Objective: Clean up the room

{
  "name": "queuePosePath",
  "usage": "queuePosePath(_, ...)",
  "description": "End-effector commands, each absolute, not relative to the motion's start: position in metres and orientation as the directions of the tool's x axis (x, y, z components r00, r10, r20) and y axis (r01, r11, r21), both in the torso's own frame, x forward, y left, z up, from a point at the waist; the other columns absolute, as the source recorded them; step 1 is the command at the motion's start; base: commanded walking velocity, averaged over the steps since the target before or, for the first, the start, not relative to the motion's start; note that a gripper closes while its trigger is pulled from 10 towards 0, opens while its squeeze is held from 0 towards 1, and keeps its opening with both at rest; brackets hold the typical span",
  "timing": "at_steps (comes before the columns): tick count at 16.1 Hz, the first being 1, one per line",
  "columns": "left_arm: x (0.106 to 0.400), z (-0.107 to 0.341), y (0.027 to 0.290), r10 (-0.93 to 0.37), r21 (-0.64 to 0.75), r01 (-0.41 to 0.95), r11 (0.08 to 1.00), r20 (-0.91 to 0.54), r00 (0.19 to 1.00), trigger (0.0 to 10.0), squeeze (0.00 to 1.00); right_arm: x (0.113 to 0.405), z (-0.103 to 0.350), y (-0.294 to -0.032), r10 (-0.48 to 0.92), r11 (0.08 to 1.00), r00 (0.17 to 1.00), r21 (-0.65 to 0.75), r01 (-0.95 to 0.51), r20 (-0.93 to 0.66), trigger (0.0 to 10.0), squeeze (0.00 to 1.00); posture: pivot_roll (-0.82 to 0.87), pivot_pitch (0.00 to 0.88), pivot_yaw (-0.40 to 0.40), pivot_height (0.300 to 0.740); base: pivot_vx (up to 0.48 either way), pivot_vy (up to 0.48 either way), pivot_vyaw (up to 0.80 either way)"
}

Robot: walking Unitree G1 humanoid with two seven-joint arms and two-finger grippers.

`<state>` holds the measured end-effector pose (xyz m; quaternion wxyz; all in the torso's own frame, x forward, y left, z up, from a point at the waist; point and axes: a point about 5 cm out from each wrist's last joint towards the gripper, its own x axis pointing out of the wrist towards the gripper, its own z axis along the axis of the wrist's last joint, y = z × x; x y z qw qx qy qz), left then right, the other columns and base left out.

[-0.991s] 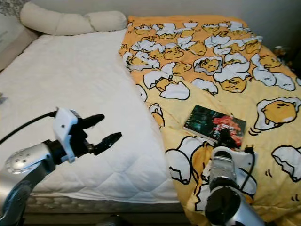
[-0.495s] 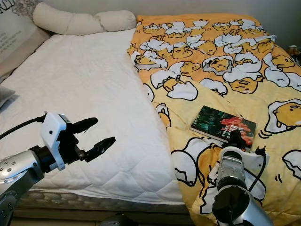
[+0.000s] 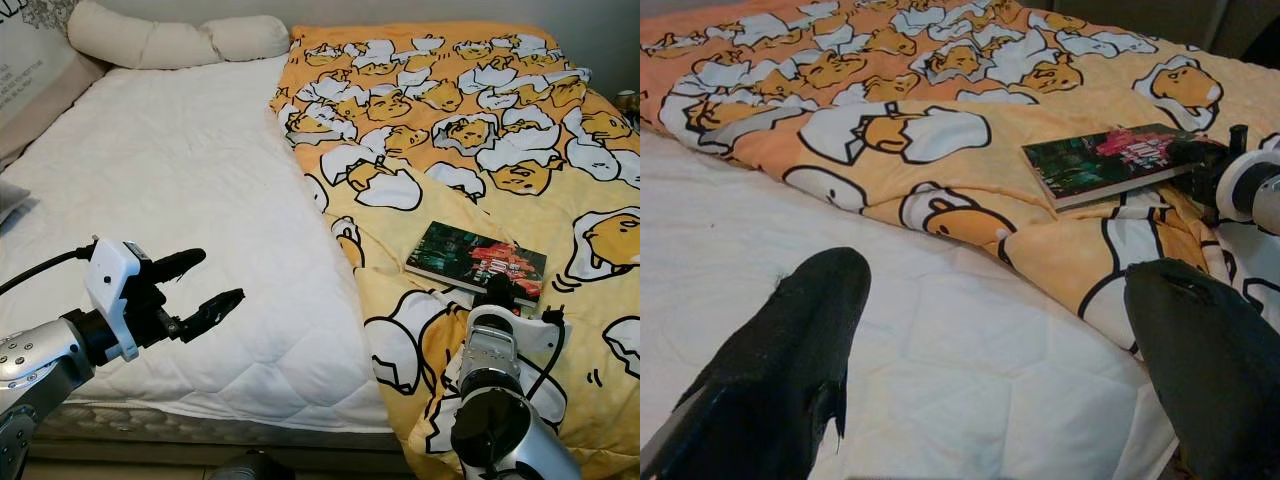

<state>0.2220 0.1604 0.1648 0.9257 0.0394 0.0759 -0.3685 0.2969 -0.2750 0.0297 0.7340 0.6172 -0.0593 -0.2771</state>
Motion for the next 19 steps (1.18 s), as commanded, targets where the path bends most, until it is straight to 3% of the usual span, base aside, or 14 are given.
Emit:
queuePosePath(1,0.223,0.167,0.16,-0.675,0.028,0.688,0.725,-0.171,0.718,10.0,0.0,0.302,0.035,-0.274,-0.48,0.076,0.846,0.949,0.305,-0.233,0.0,0.0,0.26,0.0,0.113,0.74,0.0,0.0,0.0)
queuePosePath(6,0.223,0.163,0.155,-0.704,0.015,0.72,0.694,-0.192,0.683,10.0,0.0,0.303,0.038,-0.277,-0.481,0.09,0.849,0.95,0.299,-0.221,0.0,0.0,0.24,0.0,0.104,0.74,0.0,0.0,0.0)
queuePosePath(8,0.227,0.162,0.154,-0.707,0.02,0.722,0.691,-0.183,0.683,10.0,0.0,0.31,0.047,-0.278,-0.461,0.155,0.87,0.949,0.274,-0.176,0.0,0.0,0.22,0.0,0.091,0.74,0.0,0.0,0.0)
queuePosePath(11,0.246,0.165,0.152,-0.698,0.05,0.71,0.702,-0.145,0.701,10.0,0.0,0.332,0.081,-0.279,-0.311,0.437,0.95,0.884,0.166,-0.024,0.0,0.0,0.18,0.0,0.074,0.74,0.0,0.0,0.0)
queuePosePath(14,0.268,0.172,0.151,-0.7,0.029,0.707,0.707,-0.108,0.705,10.0,0.0,0.351,0.119,-0.269,-0.016,0.727,0.991,0.681,-0.08,0.134,0.0,0.0,0.12,0.0,0.072,0.74,0.0,0.0,0.0)
queuePosePath(15,0.278,0.179,0.149,-0.713,-0.029,0.713,0.701,-0.061,0.698,10.0,0.72,0.356,0.136,-0.264,0.106,0.768,0.975,0.606,-0.206,0.197,0.0,0.0,0.1,0.0,0.072,0.74,0.0,0.0,0.0)
queuePosePath(16,0.282,0.181,0.148,-0.718,-0.047,0.716,0.696,-0.045,0.695,10.0,0.72,0.357,0.141,-0.263,0.14,0.775,0.967,0.585,-0.24,0.212,0.0,0.0,0.1,0.0,0.072,0.74,0.0,0.0,0.0)
queuePosePath(17,0.293,0.194,0.142,-0.755,-0.063,0.754,0.654,0.016,0.656,10.0,1.0,0.36,0.161,-0.255,0.315,0.77,0.909,0.486,-0.413,0.274,0.0,0.0,0.07,0.0,0.069,0.74,0.0,0.0,0.0)
queuePosePath(18,0.297,0.199,0.14,-0.767,-0.067,0.767,0.638,0.034,0.641,10.0,1.0,0.36,0.168,-0.252,0.375,0.758,0.881,0.452,-0.47,0.288,0.0,0.0,0.07,0.0,0.069,0.74,0.0,0.0,0.0)
queuePosePath(19,0.305,0.209,0.137,-0.792,-0.093,0.795,0.599,0.077,0.606,10.0,1.0,0.358,0.179,-0.244,0.524,0.71,0.801,0.371,-0.598,0.288,0.0,0.0,0.05,0.0,0.07,0.74,0.0,0.0,0.0)
